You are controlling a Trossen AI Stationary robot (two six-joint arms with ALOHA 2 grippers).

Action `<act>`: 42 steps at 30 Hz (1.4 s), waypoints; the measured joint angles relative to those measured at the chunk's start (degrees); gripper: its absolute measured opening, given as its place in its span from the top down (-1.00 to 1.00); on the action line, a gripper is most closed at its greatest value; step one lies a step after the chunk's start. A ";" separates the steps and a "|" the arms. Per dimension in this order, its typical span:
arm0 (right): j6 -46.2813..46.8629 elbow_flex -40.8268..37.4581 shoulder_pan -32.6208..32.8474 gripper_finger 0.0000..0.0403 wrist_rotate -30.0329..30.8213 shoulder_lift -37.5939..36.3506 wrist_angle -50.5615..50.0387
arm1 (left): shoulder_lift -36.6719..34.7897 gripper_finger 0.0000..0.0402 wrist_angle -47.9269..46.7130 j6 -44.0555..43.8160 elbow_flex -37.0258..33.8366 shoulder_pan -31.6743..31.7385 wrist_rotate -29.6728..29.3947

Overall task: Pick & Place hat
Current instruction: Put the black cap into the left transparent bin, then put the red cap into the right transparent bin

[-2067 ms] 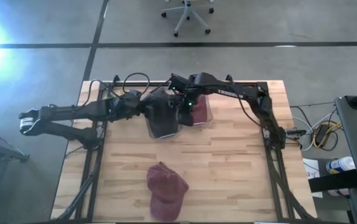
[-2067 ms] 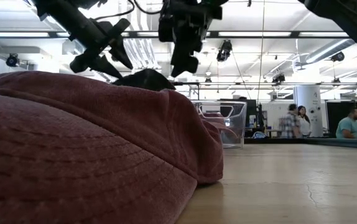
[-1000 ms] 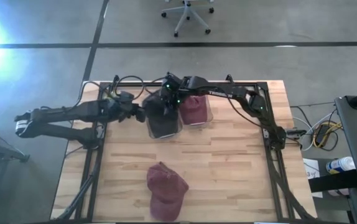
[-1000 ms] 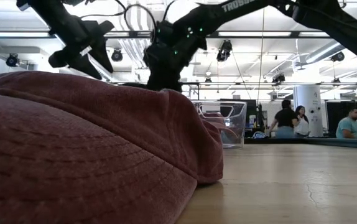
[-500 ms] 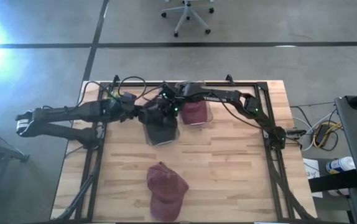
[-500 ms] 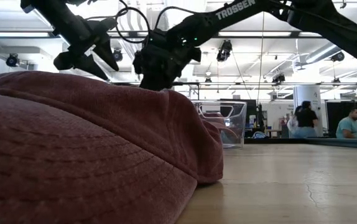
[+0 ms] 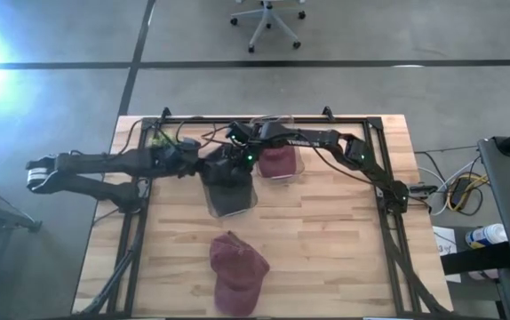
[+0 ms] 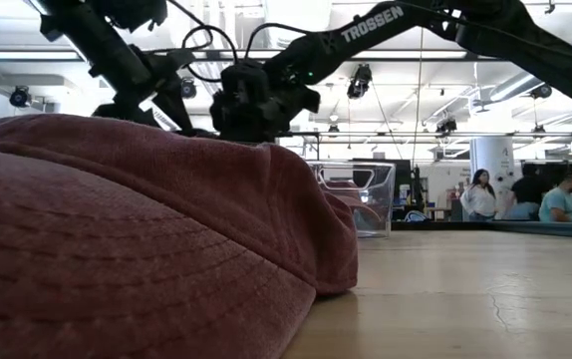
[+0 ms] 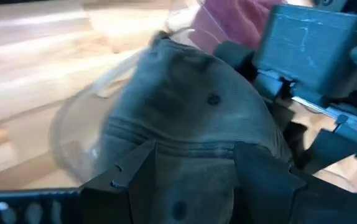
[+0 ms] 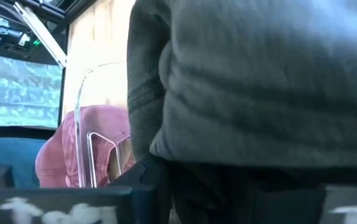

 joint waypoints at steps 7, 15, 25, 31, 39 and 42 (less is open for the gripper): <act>1.24 0.79 0.29 0.31 1.90 -1.73 0.08 | 1.56 -0.03 4.51 -0.22 -2.27 -0.19 -0.23; -6.67 1.14 0.32 -0.09 14.27 -7.36 -4.65 | 1.69 -0.03 3.52 -0.06 -3.48 -0.19 -0.54; -10.27 0.90 0.58 -0.29 24.63 -16.64 -10.67 | -1.01 -0.03 2.94 7.09 0.40 -0.19 -5.29; -8.37 0.05 2.52 -0.28 25.91 -19.52 -13.04 | -4.18 -0.03 2.81 13.96 6.26 -0.19 -6.26; -7.45 -2.36 9.33 -0.25 33.57 -23.10 -20.86 | -6.37 -0.03 3.50 15.56 13.93 -1.63 5.16; -5.21 -6.50 12.72 -0.23 33.59 -25.17 -17.96 | -6.08 -0.03 3.51 13.51 14.83 -4.31 9.96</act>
